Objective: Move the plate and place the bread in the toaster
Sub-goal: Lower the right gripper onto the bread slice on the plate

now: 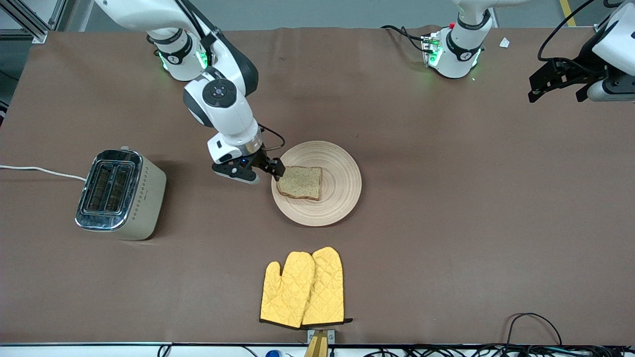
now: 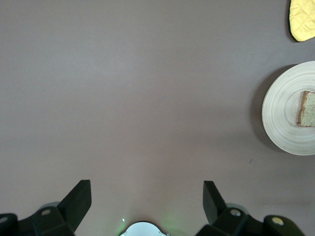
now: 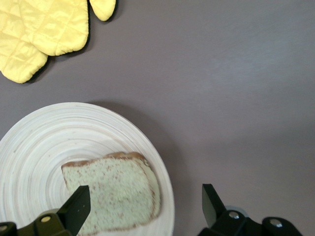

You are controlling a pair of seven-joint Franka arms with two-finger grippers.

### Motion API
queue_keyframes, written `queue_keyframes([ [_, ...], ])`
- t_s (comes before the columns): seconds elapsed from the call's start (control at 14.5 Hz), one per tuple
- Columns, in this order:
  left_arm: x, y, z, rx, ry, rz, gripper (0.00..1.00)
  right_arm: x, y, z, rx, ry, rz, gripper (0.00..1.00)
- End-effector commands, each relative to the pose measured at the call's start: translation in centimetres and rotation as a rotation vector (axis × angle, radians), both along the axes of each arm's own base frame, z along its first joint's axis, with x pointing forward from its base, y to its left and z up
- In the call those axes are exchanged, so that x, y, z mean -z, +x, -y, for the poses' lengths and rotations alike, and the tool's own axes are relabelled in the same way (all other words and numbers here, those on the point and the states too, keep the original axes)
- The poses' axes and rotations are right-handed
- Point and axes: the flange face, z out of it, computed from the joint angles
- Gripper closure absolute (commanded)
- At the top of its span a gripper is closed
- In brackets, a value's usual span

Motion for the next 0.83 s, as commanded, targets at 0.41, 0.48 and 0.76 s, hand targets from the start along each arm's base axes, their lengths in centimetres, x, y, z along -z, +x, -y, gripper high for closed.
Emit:
queue_keyframes([
  [0.41,-0.2,-0.1,-0.2,-0.012,0.01,0.011,0.0,6.4,-0.3,-4.6,0.053,-0.107,0.024,0.0],
  [0.48,-0.2,-0.1,0.0,-0.009,0.01,0.011,0.0,6.0,-0.7,-5.5,0.047,-0.107,0.016,0.0],
  [0.76,-0.2,-0.1,-0.1,-0.011,0.01,0.009,0.0,6.5,-0.9,-6.2,0.044,-0.108,0.017,0.0],
])
